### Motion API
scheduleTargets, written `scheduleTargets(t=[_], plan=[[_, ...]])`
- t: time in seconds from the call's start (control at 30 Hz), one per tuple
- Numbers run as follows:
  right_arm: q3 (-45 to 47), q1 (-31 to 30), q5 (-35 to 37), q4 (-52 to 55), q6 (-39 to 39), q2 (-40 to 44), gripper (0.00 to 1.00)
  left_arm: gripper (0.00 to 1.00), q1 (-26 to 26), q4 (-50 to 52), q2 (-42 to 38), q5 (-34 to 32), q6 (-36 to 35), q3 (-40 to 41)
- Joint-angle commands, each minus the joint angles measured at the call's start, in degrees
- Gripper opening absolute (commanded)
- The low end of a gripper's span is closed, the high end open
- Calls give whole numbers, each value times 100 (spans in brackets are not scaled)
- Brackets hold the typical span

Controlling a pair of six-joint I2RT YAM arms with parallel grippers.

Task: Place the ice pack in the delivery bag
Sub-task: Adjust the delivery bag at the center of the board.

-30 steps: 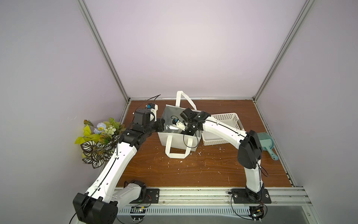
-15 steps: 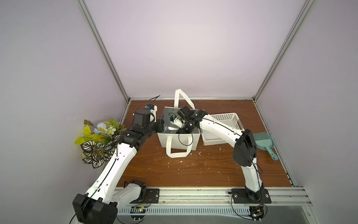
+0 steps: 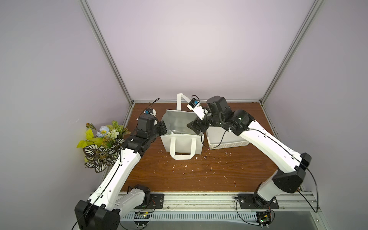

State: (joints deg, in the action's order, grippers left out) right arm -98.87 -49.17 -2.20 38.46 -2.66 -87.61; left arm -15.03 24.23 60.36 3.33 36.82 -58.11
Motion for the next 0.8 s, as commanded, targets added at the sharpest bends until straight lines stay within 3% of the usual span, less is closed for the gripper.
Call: scheduleTargets(t=[0.0, 0.17, 0.27, 0.53, 0.7, 0.77], plan=[[1232, -28, 365, -1045, 318, 956, 92, 3, -20, -150, -138, -521, 395, 41], [3321, -23, 108, -2694, 269, 2198, 90, 3, -18, -199, -123, -615, 548, 63], [4045, -24, -28, -3357, 343, 2538, 87, 10, -20, -216, -64, -451, 426, -11], [4632, -23, -17, -4161, 254, 2203, 65, 25, -9, -102, 148, 180, -377, -412], [4599, -18, 58, -4554, 147, 1847, 62, 30, 148, 316, 224, 288, -1064, -795], [4525, -15, 184, -4557, 112, 1718, 51, 30, 273, 363, 192, 401, -1181, -854]])
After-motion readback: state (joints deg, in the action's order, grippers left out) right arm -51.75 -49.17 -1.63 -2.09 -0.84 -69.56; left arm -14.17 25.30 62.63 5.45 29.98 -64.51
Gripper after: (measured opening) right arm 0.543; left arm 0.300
